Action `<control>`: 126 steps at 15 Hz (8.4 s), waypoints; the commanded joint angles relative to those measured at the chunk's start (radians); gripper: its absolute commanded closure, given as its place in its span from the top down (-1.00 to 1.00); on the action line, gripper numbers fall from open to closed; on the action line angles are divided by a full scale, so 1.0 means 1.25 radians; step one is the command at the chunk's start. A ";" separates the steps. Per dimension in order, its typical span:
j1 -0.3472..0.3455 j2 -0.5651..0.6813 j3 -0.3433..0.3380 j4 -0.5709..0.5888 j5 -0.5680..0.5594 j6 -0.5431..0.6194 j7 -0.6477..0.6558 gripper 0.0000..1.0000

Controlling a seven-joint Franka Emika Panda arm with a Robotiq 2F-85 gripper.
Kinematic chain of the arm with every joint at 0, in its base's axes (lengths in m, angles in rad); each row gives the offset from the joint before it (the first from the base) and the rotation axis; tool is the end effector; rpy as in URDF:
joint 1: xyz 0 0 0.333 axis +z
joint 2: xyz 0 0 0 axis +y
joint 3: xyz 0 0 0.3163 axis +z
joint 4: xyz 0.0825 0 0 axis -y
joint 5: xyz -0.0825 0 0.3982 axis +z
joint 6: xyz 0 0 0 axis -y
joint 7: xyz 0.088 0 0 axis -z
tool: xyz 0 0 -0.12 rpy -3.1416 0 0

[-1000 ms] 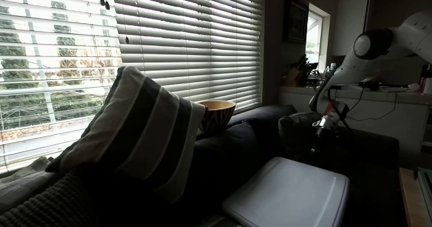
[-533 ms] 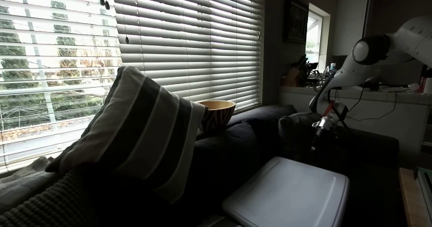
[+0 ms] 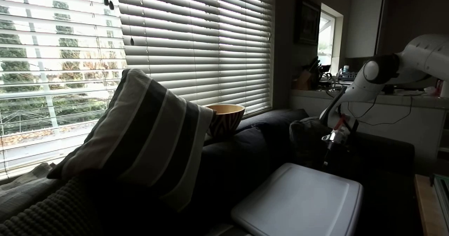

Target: Remove the lid from the bowl

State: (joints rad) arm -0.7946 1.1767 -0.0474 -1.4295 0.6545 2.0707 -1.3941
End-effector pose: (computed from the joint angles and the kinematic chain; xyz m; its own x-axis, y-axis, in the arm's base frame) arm 0.4440 -0.4384 -0.0646 0.9839 0.0342 0.1753 0.1324 -0.7986 -0.5871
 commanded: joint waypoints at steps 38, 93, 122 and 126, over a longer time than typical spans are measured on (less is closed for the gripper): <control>0.026 -0.072 0.021 -0.027 -0.087 -0.031 0.096 -0.48; -0.102 -0.290 0.159 -0.246 -0.036 -0.086 0.064 -0.62; -0.112 -0.137 0.046 -0.067 0.259 -0.972 -0.110 -1.00; -0.228 -0.135 0.165 -0.063 0.344 -0.994 -0.049 -1.00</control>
State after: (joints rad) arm -0.9487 1.0057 0.0228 -1.5071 1.0226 0.8282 -1.5162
